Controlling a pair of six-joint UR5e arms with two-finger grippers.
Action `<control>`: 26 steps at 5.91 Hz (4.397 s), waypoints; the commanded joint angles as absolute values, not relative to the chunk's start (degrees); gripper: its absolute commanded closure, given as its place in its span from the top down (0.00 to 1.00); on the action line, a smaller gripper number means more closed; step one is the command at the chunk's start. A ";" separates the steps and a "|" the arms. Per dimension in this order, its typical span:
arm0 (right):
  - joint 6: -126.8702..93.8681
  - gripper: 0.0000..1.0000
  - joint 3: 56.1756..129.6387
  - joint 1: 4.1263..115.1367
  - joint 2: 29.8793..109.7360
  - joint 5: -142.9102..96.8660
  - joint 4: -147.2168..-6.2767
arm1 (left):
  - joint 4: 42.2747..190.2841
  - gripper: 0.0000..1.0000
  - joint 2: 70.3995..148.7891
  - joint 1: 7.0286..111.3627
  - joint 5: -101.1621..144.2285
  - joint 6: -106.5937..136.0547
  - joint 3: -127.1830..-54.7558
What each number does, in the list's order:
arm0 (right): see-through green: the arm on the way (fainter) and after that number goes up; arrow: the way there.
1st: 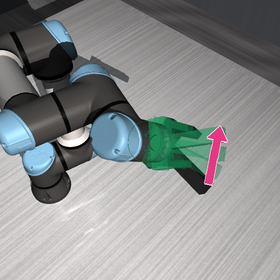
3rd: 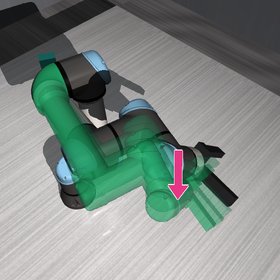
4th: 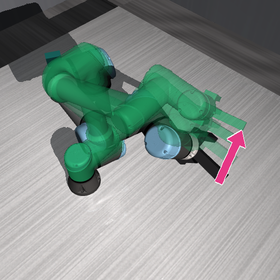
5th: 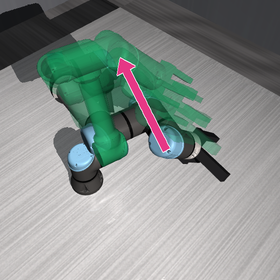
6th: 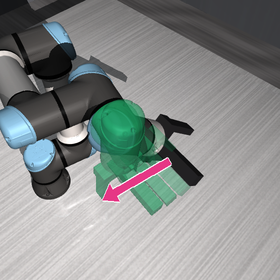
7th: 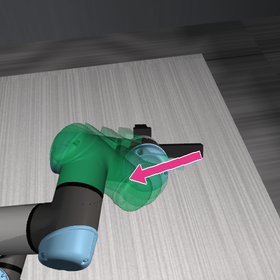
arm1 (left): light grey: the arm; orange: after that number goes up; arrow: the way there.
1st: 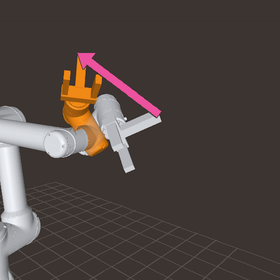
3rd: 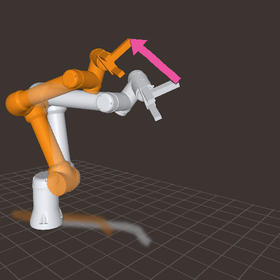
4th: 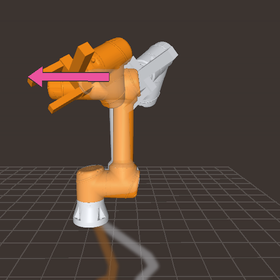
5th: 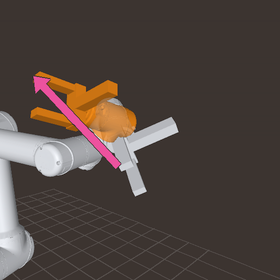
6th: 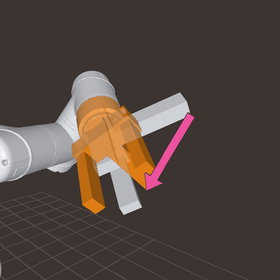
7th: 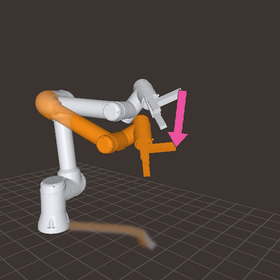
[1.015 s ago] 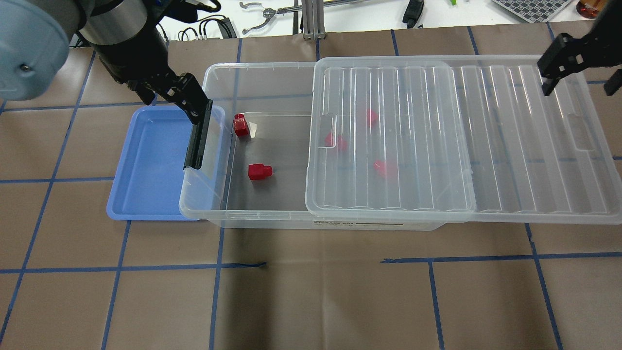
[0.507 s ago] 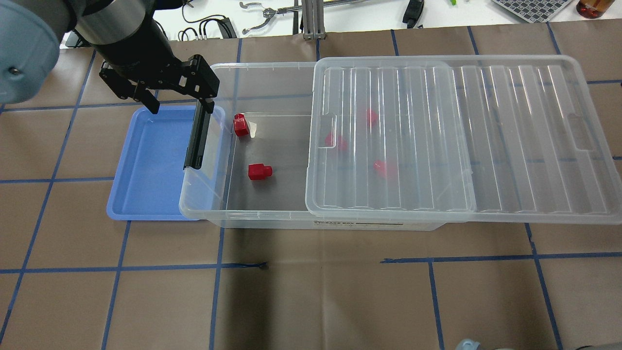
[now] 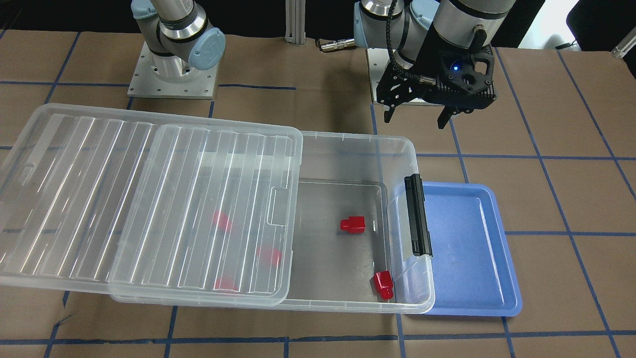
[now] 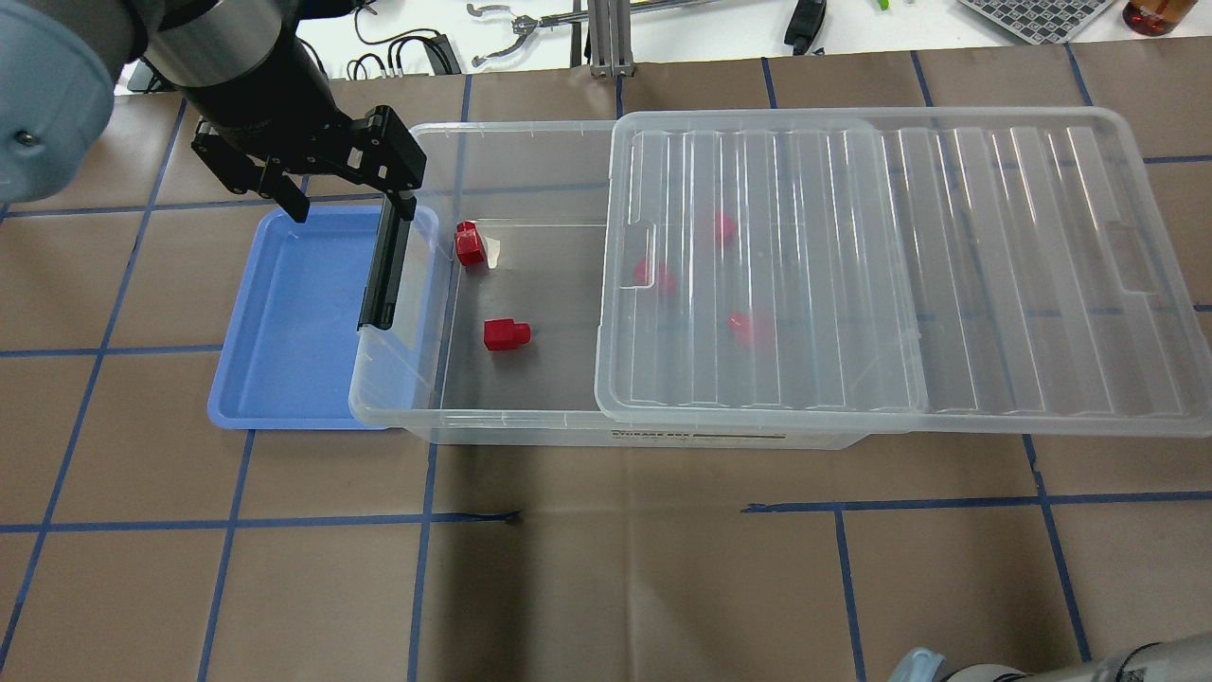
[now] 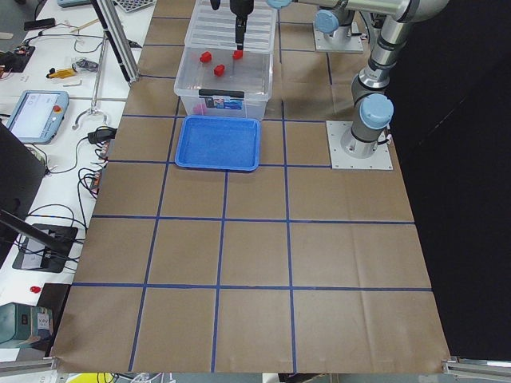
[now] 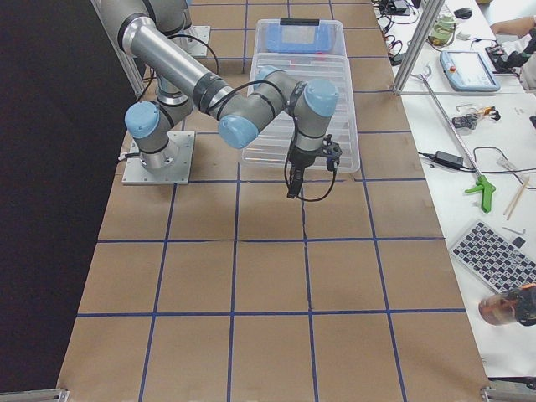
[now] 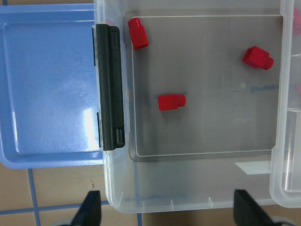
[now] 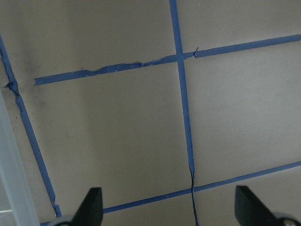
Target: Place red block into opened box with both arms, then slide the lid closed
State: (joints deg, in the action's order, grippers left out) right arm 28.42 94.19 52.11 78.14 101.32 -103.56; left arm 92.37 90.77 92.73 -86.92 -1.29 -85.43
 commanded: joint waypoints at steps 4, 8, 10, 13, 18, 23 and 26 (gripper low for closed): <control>25.49 1.00 97.65 52.56 79.37 96.88 -102.57 | 91.67 0.98 90.88 92.64 -86.92 -1.23 -85.43; 24.96 1.00 103.60 52.91 84.36 92.83 -102.48 | 91.76 0.98 90.79 92.64 -86.92 -1.23 -85.43; 24.96 1.00 104.06 54.31 84.73 92.72 -102.48 | 91.76 0.98 90.79 92.64 -86.92 -1.23 -85.43; 24.96 1.00 104.06 56.07 84.73 91.23 -102.48 | 91.76 0.98 90.70 92.64 -87.10 -1.32 -85.43; 21.98 1.00 104.15 59.93 84.99 89.74 -102.39 | 91.76 0.98 90.70 91.14 -86.84 -1.41 -85.43; 17.67 1.00 104.15 64.86 85.43 89.74 -102.22 | 91.76 0.98 90.70 91.14 -86.84 -1.41 -85.43; 16.71 1.00 104.24 66.26 85.43 89.74 -102.04 | 91.76 0.98 90.88 91.14 -86.84 -1.41 -85.34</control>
